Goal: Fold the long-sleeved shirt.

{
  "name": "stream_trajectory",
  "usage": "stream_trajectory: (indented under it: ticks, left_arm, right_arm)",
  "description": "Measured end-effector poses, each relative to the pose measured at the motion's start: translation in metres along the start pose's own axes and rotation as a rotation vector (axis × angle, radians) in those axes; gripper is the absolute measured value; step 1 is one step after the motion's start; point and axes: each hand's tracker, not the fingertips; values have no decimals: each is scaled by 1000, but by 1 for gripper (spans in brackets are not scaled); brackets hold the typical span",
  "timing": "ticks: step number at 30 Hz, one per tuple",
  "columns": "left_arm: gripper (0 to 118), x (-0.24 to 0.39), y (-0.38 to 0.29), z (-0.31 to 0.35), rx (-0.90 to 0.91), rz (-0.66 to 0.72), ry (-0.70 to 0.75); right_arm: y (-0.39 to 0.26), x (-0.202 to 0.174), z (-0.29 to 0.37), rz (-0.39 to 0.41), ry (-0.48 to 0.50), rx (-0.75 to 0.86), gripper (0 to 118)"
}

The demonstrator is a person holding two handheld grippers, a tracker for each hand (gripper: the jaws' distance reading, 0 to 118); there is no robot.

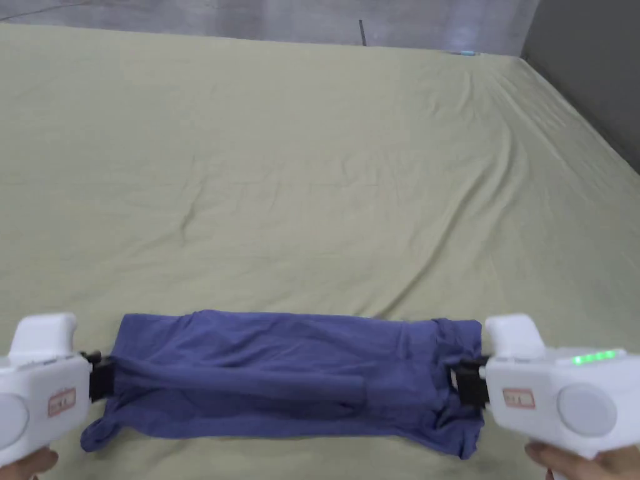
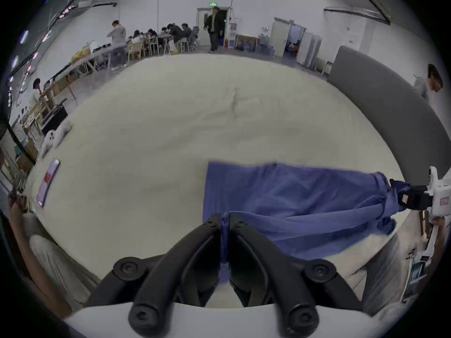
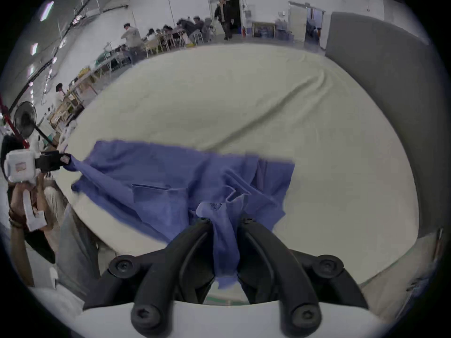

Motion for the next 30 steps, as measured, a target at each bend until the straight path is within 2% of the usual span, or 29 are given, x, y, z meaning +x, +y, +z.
stream_trajectory:
  ticks: [2,7,11,12,13,14,15,16,17,18,21,22,23,24,25,26,30]
  left_arm:
    - [1,1,-11,-8,-43,-8,-1]
    - [1,1,-25,-33,-138,-17,32]
    - [2,2,-32,-42,-120,-10,40]
    - [9,2,-30,-40,-120,-14,42]
    - [40,1,-28,-37,-117,-7,39]
    - [70,-2,-25,-33,-97,15,33]
    - [85,-2,-23,-23,-75,27,35]
    - [85,-4,-20,-17,-71,24,33]
    - [114,-5,-15,-7,-40,26,12]
    - [118,-7,-9,8,36,26,-15]
    - [117,-5,14,42,136,41,-15]
    - [115,-5,21,49,164,45,-17]
    - [105,-4,28,56,193,44,-21]
    - [78,-4,34,60,213,41,-25]
    - [16,-3,38,61,223,40,-30]
    - [0,-3,41,59,219,45,-27]
    - [0,2,48,55,207,36,-71]
  right_arm:
    - [-16,-1,-12,-9,13,-64,16]
    - [-21,-1,-38,-14,-40,-114,16]
    - [-16,0,-42,-28,-43,-126,19]
    - [-16,-1,-41,-27,-45,-126,27]
    - [-15,-1,-38,-24,-46,-124,64]
    - [-14,-3,-29,-15,-44,-119,77]
    - [-10,-3,-20,-13,-36,-126,91]
    - [-7,-4,-13,-23,-40,-147,91]
    - [-3,-7,1,-28,-49,-132,118]
    - [2,-8,23,-19,-28,-14,118]
    - [24,-15,58,-72,-57,127,117]
    - [32,-17,72,-83,-46,178,113]
    - [38,-20,80,-83,-34,232,101]
    - [44,-24,84,-81,-40,261,74]
    - [47,-27,82,-85,-52,275,8]
    - [49,-28,78,-85,-66,263,3]
    - [56,-39,64,-74,-40,231,3]
